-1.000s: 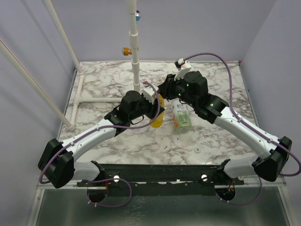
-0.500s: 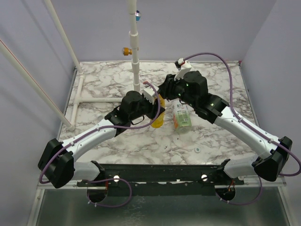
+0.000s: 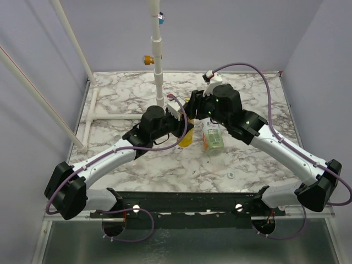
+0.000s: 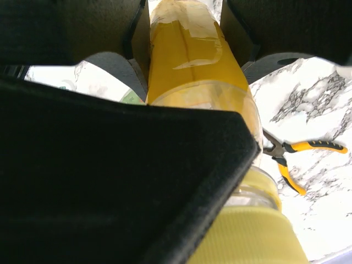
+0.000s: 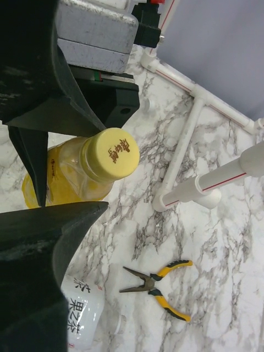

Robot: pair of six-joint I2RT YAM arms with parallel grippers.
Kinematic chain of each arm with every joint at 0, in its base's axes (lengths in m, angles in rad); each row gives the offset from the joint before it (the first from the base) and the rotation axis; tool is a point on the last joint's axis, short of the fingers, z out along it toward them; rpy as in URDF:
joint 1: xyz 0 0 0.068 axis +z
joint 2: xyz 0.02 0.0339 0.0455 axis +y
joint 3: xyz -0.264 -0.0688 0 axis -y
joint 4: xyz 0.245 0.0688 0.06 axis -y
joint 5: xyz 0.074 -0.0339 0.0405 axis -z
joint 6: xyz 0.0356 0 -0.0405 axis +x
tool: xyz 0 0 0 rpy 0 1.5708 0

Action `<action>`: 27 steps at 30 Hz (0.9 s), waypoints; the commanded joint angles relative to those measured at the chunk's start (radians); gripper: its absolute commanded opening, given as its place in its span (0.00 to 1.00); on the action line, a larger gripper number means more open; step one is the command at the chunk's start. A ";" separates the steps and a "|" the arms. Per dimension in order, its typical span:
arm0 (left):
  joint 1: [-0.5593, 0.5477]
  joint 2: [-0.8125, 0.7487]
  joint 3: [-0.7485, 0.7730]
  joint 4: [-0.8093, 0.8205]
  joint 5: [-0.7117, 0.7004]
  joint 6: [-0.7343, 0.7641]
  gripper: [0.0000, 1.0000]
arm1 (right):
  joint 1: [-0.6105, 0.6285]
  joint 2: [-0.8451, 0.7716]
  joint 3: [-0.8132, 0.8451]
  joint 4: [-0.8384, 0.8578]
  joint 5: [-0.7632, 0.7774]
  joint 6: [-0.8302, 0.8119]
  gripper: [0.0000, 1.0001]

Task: Screw on the bottle caps
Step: Screw the bottle cap onto the plastic bottle.

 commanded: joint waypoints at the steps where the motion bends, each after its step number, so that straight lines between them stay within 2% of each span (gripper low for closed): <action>1: -0.002 -0.005 0.023 0.058 -0.013 -0.006 0.00 | 0.008 -0.009 0.001 -0.042 0.010 -0.002 0.55; 13: 0.003 -0.018 0.005 0.054 0.009 -0.002 0.00 | 0.007 -0.076 -0.034 -0.035 -0.051 -0.019 0.79; 27: 0.020 -0.063 -0.022 0.026 0.080 0.019 0.00 | 0.001 -0.209 -0.133 -0.070 -0.195 -0.068 0.87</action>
